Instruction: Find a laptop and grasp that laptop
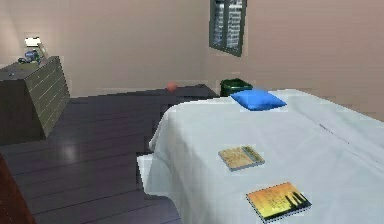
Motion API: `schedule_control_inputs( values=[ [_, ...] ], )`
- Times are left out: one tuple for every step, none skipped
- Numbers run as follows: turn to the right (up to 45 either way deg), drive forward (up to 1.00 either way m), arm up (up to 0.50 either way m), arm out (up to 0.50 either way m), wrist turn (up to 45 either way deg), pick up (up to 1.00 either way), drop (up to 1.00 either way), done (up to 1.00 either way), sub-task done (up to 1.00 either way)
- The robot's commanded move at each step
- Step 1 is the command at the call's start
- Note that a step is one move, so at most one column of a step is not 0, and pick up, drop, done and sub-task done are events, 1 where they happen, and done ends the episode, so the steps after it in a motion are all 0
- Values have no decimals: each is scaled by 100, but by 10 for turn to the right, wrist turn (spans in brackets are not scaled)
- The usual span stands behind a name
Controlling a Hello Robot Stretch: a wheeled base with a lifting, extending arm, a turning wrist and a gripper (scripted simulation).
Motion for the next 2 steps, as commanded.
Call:
schedule_control_inputs(
  values=[
    [0, 0, 10, 0, 0, 0, 0, 0, 0],
    [0, 0, 0, 0, 0, 0, 0, 100, 0]
  ],
)
